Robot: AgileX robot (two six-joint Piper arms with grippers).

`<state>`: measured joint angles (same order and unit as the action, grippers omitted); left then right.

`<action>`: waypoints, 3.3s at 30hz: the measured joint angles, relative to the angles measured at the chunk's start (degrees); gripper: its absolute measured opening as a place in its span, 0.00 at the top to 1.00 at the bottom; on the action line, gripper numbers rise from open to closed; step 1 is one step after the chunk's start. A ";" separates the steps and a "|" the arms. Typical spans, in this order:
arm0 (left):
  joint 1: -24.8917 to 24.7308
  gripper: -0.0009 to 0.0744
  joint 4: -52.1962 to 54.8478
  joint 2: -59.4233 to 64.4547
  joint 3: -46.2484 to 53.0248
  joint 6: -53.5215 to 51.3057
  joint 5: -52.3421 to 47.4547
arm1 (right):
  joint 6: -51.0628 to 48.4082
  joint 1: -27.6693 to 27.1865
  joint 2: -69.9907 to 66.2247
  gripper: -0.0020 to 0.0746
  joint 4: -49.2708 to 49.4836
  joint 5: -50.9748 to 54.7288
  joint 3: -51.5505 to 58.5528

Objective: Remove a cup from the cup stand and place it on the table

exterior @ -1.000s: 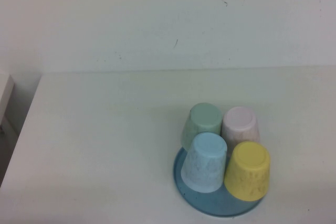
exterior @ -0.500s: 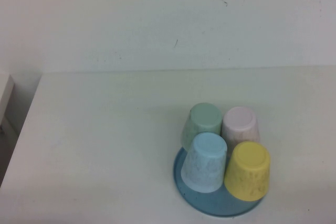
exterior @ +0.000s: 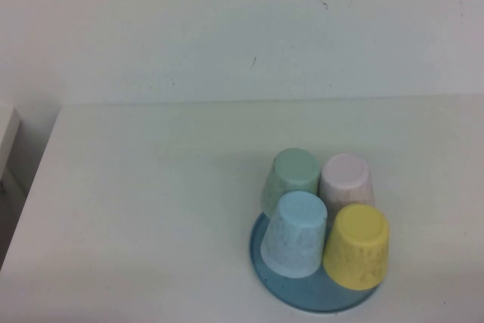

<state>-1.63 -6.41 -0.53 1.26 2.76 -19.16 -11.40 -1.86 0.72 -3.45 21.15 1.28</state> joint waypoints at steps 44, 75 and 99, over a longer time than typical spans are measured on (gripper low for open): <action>0.00 0.99 1.28 0.00 0.22 9.59 40.55 | 4.68 0.00 0.00 0.98 0.90 -24.39 -9.66; 0.00 0.99 -47.11 24.94 -21.81 -56.53 -18.43 | -55.52 2.15 -56.76 0.98 51.29 22.55 -37.56; 0.00 0.99 -51.05 25.30 -21.92 -60.23 -17.73 | -46.69 21.08 -79.28 0.33 41.93 28.40 -58.68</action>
<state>-1.63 -57.46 24.77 -20.66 -57.47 -36.89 -58.09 19.22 -78.56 38.48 49.55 -57.40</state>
